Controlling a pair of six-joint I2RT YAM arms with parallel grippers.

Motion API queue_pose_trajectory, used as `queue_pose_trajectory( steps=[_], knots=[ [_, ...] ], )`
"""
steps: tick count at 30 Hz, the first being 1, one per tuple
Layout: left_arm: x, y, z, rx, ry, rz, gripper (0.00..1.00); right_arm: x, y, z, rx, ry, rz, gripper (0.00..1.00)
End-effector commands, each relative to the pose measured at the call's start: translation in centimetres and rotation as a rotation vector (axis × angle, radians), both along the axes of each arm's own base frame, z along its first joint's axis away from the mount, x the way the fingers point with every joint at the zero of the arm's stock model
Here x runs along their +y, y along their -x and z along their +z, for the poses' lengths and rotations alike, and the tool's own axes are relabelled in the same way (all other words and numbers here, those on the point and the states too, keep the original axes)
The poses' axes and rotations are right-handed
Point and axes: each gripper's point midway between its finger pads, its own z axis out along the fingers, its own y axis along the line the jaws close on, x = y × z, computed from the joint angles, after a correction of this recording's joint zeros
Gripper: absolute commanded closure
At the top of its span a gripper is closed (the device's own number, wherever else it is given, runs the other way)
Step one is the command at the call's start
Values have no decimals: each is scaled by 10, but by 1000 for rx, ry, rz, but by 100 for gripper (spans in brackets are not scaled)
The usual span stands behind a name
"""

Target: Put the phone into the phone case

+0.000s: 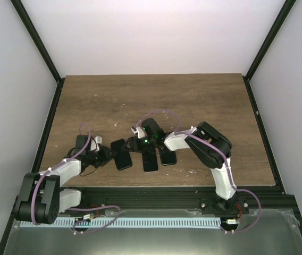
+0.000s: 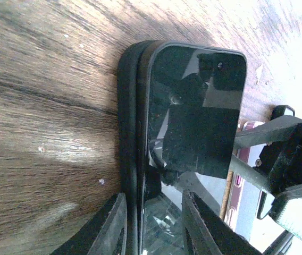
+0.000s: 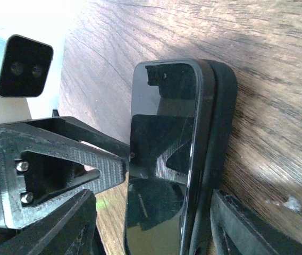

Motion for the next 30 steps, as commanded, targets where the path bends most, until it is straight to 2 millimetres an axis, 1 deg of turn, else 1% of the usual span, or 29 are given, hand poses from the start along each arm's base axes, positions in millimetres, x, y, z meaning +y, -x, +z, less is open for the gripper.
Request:
queue_pose_trajectory(
  steps=[1, 8, 10, 14, 17, 21, 23, 26, 28, 30],
  knots=[
    [-7, -1, 3, -29, 32, -37, 71, 21, 2, 27, -8, -110, 34, 41],
    [-8, 1, 6, -26, 44, -39, 72, 23, 9, 54, 6, -230, 49, 42],
    [-8, 2, 7, -31, 42, -40, 71, 23, 9, 56, 6, -234, 49, 42],
    [-8, 4, 5, -28, 45, -39, 73, 22, 17, 42, 44, -209, 54, 42],
    [-8, 4, 4, -26, 43, -40, 78, 24, 27, 35, 81, -232, 80, 42],
    [-8, 5, 3, -23, 44, -42, 82, 32, 33, 37, 90, -252, 113, 43],
    [-7, 4, 3, -30, 38, -43, 83, 36, 35, 42, 81, -265, 131, 44],
    [-7, 3, 3, -26, 37, -41, 84, 37, 36, 44, 83, -263, 134, 45],
    [-7, 4, 3, -26, 37, -41, 84, 37, 34, 40, 83, -229, 121, 49],
    [-6, 5, 3, -28, 35, -38, 84, 36, 34, 36, 82, -209, 123, 57]
  ],
)
